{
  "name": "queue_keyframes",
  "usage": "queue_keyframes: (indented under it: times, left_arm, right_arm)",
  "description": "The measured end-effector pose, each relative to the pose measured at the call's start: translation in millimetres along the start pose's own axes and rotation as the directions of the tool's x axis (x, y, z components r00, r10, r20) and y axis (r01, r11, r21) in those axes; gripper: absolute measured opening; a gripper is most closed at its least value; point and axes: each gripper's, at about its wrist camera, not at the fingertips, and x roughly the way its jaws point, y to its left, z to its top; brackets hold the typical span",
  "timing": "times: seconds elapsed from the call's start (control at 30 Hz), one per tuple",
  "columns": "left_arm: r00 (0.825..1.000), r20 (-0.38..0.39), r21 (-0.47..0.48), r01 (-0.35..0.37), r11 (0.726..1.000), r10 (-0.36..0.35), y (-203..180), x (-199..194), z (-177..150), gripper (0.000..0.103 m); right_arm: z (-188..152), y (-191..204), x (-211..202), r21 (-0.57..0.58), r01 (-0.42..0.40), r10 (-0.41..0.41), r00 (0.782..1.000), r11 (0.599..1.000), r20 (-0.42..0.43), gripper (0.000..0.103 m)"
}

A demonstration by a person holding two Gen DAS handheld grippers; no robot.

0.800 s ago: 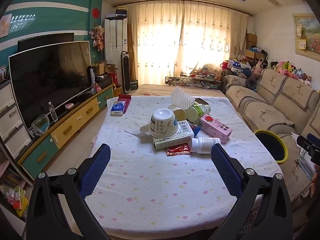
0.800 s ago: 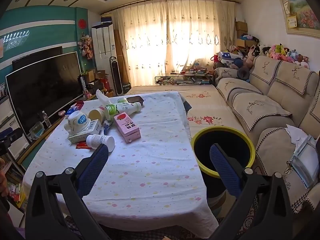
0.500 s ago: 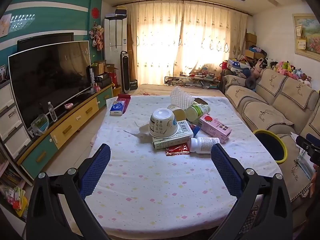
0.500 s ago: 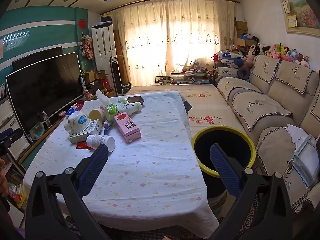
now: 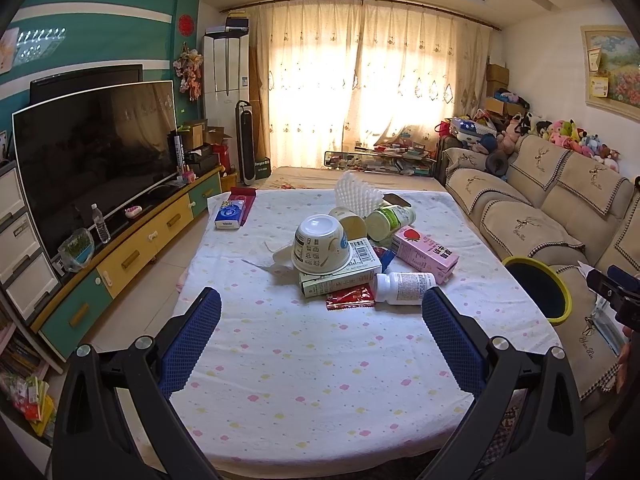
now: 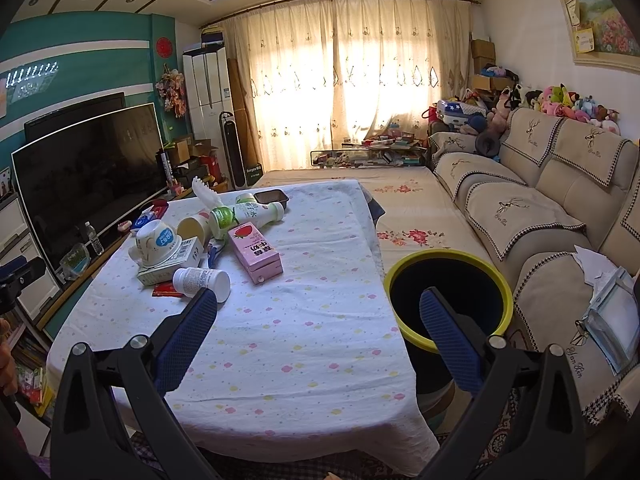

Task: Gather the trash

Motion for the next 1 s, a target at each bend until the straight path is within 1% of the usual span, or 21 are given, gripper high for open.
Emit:
queue_keyframes:
  times: [0.8, 1.0]
  left_arm:
    - [0.999, -0.018, 0.005, 0.036, 0.999, -0.036, -5.7, 5.3, 0.4, 0.099]
    - [0.999, -0.018, 0.004, 0.036, 0.999, -0.036, -5.1, 4.0, 0.7, 0.099]
  right_arm:
    - [-0.4, 0.0, 2.4, 0.004, -0.002, 0.003, 1.0, 1.0, -0.007, 0.097]
    - [-5.9, -1.9, 3.9, 0.007, -0.006, 0.006, 1.0, 1.0, -0.011, 0.097]
